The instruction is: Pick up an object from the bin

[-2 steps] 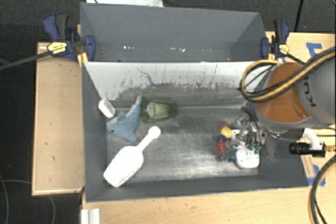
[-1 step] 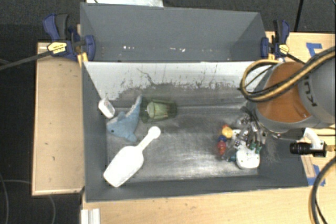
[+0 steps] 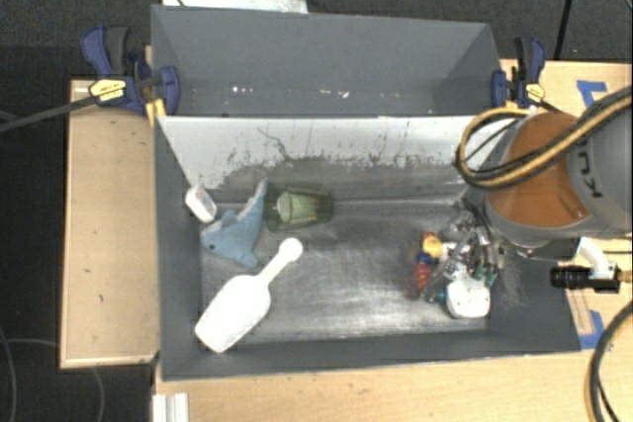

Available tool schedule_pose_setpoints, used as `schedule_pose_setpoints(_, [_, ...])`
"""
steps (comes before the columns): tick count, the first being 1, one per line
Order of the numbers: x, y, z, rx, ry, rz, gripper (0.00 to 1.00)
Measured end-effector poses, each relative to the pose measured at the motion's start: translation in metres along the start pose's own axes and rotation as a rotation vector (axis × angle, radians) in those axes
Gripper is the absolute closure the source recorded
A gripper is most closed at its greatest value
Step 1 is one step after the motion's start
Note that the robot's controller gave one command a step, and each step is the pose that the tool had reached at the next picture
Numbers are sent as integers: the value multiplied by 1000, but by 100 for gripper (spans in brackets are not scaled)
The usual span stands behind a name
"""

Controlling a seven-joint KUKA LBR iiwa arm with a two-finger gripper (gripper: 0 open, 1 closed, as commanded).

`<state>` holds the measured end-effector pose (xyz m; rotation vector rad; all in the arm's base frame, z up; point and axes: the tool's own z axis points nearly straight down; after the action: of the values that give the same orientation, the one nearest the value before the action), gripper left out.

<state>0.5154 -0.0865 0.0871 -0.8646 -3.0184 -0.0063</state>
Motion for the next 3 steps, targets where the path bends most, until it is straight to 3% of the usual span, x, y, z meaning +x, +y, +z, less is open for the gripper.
schedule_pose_setpoints(3, [0,-1,-32,4,1,-2,100])
